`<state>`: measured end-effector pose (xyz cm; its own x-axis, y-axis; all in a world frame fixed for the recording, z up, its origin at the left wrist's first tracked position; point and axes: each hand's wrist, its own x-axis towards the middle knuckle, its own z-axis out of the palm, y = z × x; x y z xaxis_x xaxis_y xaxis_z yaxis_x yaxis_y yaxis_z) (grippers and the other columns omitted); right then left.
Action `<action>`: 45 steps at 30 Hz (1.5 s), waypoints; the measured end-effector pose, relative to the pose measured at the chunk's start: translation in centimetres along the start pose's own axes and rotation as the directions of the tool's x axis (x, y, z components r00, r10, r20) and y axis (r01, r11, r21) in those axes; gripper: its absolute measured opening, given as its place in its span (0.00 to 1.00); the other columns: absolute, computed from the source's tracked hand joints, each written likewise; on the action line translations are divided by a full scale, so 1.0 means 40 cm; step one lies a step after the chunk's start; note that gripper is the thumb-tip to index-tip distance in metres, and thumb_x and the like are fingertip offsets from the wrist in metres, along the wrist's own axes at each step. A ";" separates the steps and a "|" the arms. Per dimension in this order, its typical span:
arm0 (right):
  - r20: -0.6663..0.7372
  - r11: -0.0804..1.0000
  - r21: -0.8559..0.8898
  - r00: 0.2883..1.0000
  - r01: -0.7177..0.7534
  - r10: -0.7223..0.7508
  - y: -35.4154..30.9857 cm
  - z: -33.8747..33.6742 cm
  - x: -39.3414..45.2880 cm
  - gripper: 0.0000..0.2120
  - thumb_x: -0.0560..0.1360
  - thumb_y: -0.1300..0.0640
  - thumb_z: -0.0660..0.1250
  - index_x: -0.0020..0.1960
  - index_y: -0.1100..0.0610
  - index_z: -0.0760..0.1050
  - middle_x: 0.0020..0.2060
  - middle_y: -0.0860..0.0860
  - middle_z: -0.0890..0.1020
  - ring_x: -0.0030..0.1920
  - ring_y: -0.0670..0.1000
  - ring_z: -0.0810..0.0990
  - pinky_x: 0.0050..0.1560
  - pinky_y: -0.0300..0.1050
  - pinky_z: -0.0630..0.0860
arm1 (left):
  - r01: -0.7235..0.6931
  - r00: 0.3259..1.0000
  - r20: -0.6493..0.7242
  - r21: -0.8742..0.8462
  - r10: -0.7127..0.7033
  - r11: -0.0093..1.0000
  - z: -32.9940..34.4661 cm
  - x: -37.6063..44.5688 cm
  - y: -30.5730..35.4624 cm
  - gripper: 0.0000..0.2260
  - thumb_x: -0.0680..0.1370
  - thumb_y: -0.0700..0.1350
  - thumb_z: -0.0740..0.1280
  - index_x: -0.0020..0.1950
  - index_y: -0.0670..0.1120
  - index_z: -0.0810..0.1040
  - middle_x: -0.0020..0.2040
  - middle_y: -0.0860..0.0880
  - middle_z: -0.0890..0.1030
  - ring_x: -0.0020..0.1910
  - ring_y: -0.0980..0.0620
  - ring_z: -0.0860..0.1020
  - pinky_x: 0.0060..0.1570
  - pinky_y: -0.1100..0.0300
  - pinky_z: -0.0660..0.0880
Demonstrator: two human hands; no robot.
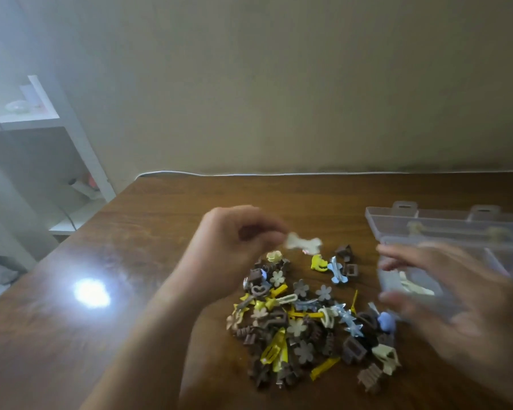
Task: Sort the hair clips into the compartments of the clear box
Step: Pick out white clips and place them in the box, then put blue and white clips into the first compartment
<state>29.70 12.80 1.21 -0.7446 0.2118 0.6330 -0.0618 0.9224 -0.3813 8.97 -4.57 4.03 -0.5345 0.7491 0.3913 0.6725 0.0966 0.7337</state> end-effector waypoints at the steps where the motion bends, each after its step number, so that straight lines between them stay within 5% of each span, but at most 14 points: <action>1: 0.024 1.000 0.030 1.000 0.008 -0.009 -0.011 0.005 -0.004 0.26 0.71 0.41 0.66 0.66 0.48 0.72 0.52 0.40 0.80 0.55 0.38 0.77 0.59 0.30 0.69 | 0.015 1.000 -0.009 -0.141 -0.016 0.990 0.036 -0.006 0.028 0.07 0.74 0.38 0.73 0.44 0.51 0.85 0.38 0.51 0.86 0.38 0.50 0.83 0.38 0.57 0.79; 3: 0.010 0.998 0.068 1.000 0.009 -0.010 -0.028 0.020 -0.010 0.28 0.70 0.40 0.67 0.68 0.45 0.69 0.54 0.38 0.79 0.56 0.38 0.77 0.57 0.30 0.71 | 0.041 0.999 0.002 -0.308 -0.042 0.951 0.101 -0.019 0.065 0.06 0.74 0.37 0.73 0.44 0.48 0.86 0.38 0.47 0.86 0.38 0.43 0.83 0.38 0.50 0.81; 7: -0.205 0.998 0.010 0.977 0.060 -0.057 -0.025 0.012 -0.014 0.10 0.75 0.51 0.64 0.54 0.52 0.78 0.43 0.43 0.78 0.48 0.39 0.76 0.50 0.27 0.69 | 0.117 0.985 0.170 -0.464 -0.042 0.878 0.141 -0.032 0.078 0.05 0.75 0.37 0.72 0.48 0.44 0.85 0.42 0.46 0.87 0.42 0.47 0.85 0.44 0.56 0.81; 10: -0.218 0.992 -0.108 0.975 -0.062 0.037 0.013 -0.022 -0.006 0.10 0.75 0.50 0.62 0.52 0.52 0.78 0.41 0.40 0.76 0.43 0.41 0.73 0.48 0.27 0.67 | -0.078 0.996 0.046 -0.085 0.082 0.993 0.102 -0.009 0.012 0.10 0.77 0.39 0.71 0.53 0.53 0.84 0.45 0.54 0.85 0.44 0.53 0.83 0.46 0.59 0.80; 12: -0.192 0.976 -0.135 0.971 -0.170 0.142 0.043 -0.037 0.002 0.09 0.75 0.46 0.61 0.50 0.46 0.78 0.42 0.35 0.75 0.41 0.43 0.73 0.45 0.34 0.70 | -0.129 0.989 -0.027 0.354 0.148 0.926 0.054 0.015 -0.056 0.10 0.77 0.38 0.70 0.52 0.53 0.84 0.46 0.57 0.82 0.45 0.58 0.80 0.48 0.62 0.78; 14: -0.158 0.957 -0.184 0.968 -0.224 0.196 0.075 -0.032 -0.001 0.08 0.73 0.43 0.61 0.47 0.43 0.78 0.38 0.35 0.76 0.39 0.45 0.74 0.41 0.42 0.71 | -0.030 0.998 0.059 0.540 -0.002 0.841 0.009 0.025 -0.115 0.10 0.77 0.39 0.69 0.50 0.53 0.84 0.47 0.57 0.80 0.45 0.57 0.78 0.48 0.57 0.78; 17: -0.064 0.937 -0.244 0.968 -0.250 0.241 0.084 -0.018 -0.009 0.02 0.71 0.45 0.64 0.42 0.38 0.75 0.32 0.35 0.74 0.39 0.39 0.73 0.35 0.39 0.67 | 0.079 0.946 0.216 0.573 -0.244 0.816 -0.030 0.016 -0.164 0.10 0.78 0.42 0.69 0.52 0.57 0.83 0.47 0.59 0.79 0.46 0.58 0.77 0.47 0.61 0.77; 22: 0.014 0.941 -0.210 0.962 -0.264 0.273 0.085 -0.019 -0.013 0.06 0.71 0.38 0.59 0.41 0.34 0.73 0.38 0.39 0.76 0.40 0.41 0.72 0.37 0.40 0.68 | 0.143 0.894 0.283 0.555 -0.348 0.819 -0.055 0.015 -0.179 0.15 0.73 0.44 0.74 0.57 0.57 0.78 0.48 0.59 0.80 0.47 0.60 0.77 0.43 0.70 0.70; 24: -0.012 0.944 -0.227 0.970 -0.240 0.244 0.094 -0.009 -0.017 0.10 0.72 0.38 0.58 0.46 0.38 0.76 0.32 0.40 0.73 0.39 0.43 0.72 0.40 0.46 0.71 | 0.149 0.892 0.292 0.528 -0.344 0.836 -0.051 0.014 -0.177 0.16 0.72 0.47 0.76 0.57 0.56 0.78 0.48 0.59 0.80 0.47 0.60 0.77 0.44 0.70 0.70; 29: -0.080 0.927 -0.373 0.997 -0.032 0.002 0.033 -0.004 0.002 0.14 0.75 0.48 0.63 0.50 0.55 0.83 0.40 0.47 0.80 0.44 0.53 0.76 0.46 0.54 0.73 | 0.124 0.890 0.315 0.527 -0.329 0.841 -0.033 0.015 -0.173 0.14 0.71 0.48 0.76 0.56 0.53 0.80 0.44 0.59 0.77 0.40 0.63 0.74 0.37 0.72 0.68; 32: 0.145 0.851 -0.497 0.983 0.171 -0.113 -0.007 0.029 0.032 0.12 0.73 0.49 0.63 0.48 0.52 0.83 0.41 0.46 0.83 0.46 0.55 0.77 0.46 0.54 0.72 | 0.108 0.886 0.338 0.516 -0.318 0.849 -0.032 0.015 -0.178 0.13 0.72 0.49 0.76 0.55 0.54 0.80 0.44 0.58 0.78 0.41 0.61 0.75 0.39 0.70 0.70; 36: 0.472 0.755 -0.611 0.875 0.238 0.107 -0.038 0.087 0.103 0.10 0.69 0.50 0.72 0.51 0.46 0.82 0.48 0.41 0.83 0.59 0.53 0.76 0.63 0.57 0.64 | 0.103 0.880 0.349 0.524 -0.323 0.846 -0.044 0.014 -0.182 0.06 0.73 0.48 0.74 0.47 0.52 0.81 0.44 0.55 0.79 0.43 0.57 0.77 0.41 0.64 0.74; 40: 0.573 0.691 -0.691 0.743 0.212 0.345 -0.038 0.124 0.146 0.10 0.79 0.52 0.61 0.58 0.46 0.77 0.59 0.42 0.79 0.75 0.51 0.59 0.74 0.63 0.41 | 0.115 0.895 0.316 0.518 -0.315 0.848 -0.068 0.012 -0.189 0.02 0.75 0.49 0.71 0.44 0.53 0.80 0.42 0.56 0.79 0.42 0.57 0.76 0.40 0.64 0.72; 45: 0.565 0.644 -0.712 0.774 0.280 0.287 -0.033 0.130 0.125 0.07 0.79 0.53 0.62 0.51 0.48 0.79 0.51 0.44 0.83 0.74 0.51 0.62 0.73 0.65 0.36 | 0.207 0.933 0.179 0.448 -0.314 0.870 -0.090 0.010 -0.198 0.05 0.76 0.49 0.70 0.41 0.52 0.79 0.39 0.54 0.80 0.37 0.57 0.76 0.35 0.64 0.70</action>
<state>22.60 10.95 1.36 -0.9692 0.2464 0.0000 0.2246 0.8835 0.4111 1.59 -7.39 0.37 -0.6177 0.7856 0.0353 0.7039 0.5323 0.4703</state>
